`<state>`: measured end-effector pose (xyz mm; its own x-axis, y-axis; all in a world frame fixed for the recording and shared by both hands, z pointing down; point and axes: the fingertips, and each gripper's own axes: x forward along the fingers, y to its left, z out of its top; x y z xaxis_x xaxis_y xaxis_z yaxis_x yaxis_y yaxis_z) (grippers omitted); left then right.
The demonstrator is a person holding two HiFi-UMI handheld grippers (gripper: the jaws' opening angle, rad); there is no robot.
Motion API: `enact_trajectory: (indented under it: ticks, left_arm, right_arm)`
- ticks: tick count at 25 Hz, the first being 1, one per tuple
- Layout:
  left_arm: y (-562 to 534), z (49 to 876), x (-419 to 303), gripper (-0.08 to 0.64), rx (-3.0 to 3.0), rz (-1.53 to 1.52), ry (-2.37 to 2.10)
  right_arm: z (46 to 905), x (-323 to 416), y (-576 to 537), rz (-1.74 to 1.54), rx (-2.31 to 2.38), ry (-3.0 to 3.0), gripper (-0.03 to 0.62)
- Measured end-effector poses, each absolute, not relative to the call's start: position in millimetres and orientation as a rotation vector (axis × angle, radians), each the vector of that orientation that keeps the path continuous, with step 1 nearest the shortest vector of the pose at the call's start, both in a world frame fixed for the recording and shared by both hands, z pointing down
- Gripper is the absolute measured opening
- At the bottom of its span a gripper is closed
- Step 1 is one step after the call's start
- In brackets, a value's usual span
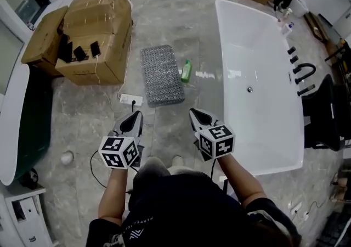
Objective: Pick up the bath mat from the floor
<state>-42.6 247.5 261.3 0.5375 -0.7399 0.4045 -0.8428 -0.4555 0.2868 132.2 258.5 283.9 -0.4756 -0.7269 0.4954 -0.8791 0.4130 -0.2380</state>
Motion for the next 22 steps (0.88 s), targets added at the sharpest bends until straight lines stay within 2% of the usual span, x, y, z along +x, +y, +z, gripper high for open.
enact_trajectory:
  ticks: [22]
  left_arm:
    - [58, 343, -88, 0.005, 2.294, 0.486, -1.169]
  right_arm:
    - [346, 60, 85, 0.798, 1.392, -2.301, -0.003]
